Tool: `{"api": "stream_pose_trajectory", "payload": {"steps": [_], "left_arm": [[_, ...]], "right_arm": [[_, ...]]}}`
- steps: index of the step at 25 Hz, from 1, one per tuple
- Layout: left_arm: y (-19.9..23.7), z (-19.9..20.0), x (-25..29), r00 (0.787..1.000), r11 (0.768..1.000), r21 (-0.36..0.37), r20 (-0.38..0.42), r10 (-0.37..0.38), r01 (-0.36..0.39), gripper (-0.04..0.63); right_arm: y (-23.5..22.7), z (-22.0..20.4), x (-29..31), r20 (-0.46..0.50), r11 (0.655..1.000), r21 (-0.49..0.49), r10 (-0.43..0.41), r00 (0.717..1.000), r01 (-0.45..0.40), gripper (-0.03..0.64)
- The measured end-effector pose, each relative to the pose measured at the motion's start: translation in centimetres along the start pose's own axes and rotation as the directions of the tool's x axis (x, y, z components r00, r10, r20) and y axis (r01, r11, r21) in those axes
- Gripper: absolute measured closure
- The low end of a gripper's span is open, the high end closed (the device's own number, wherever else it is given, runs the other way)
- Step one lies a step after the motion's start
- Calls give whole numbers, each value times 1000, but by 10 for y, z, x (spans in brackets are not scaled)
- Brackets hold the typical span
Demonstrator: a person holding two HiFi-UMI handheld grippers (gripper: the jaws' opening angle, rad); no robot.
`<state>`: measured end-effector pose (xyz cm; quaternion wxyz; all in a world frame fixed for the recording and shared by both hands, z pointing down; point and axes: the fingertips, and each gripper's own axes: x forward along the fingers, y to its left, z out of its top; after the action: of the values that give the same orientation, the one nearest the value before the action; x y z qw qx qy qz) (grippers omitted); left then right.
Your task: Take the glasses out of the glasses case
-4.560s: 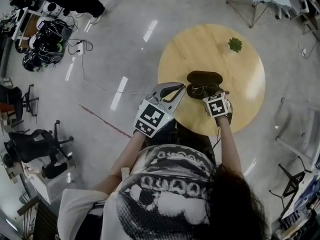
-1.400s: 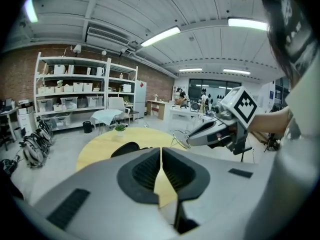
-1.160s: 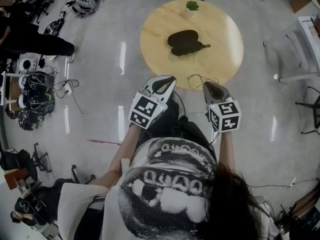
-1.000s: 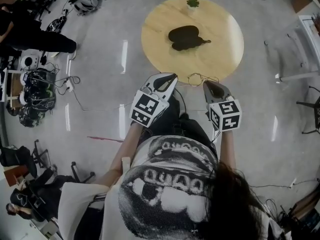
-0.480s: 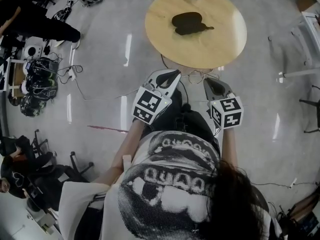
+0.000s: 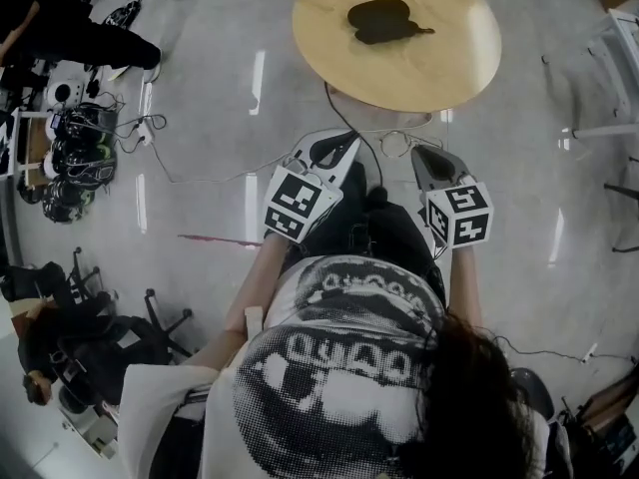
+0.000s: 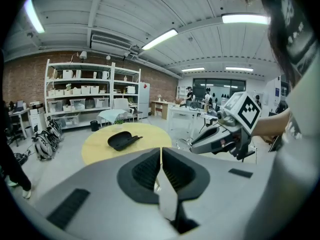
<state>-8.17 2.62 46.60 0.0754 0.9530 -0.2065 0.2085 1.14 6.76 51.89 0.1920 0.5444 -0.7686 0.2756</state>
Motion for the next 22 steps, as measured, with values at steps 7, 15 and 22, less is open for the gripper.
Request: {"api": "stream_pose_trajectory", "payload": {"steps": [7, 15, 22], "left_arm": [[1, -12, -1, 1000, 1000, -16, -6, -8, 8, 577], [-3, -4, -3, 999, 999, -3, 12, -35, 35, 577], [-7, -4, -5, 999, 999, -3, 23, -33, 33, 577]], "right_arm": [[1, -5, 4, -17, 1000, -18, 3, 1000, -3, 607], [6, -4, 8, -20, 999, -39, 24, 1000, -25, 607], [9, -10, 9, -35, 994, -85, 71, 997, -73, 607]]}}
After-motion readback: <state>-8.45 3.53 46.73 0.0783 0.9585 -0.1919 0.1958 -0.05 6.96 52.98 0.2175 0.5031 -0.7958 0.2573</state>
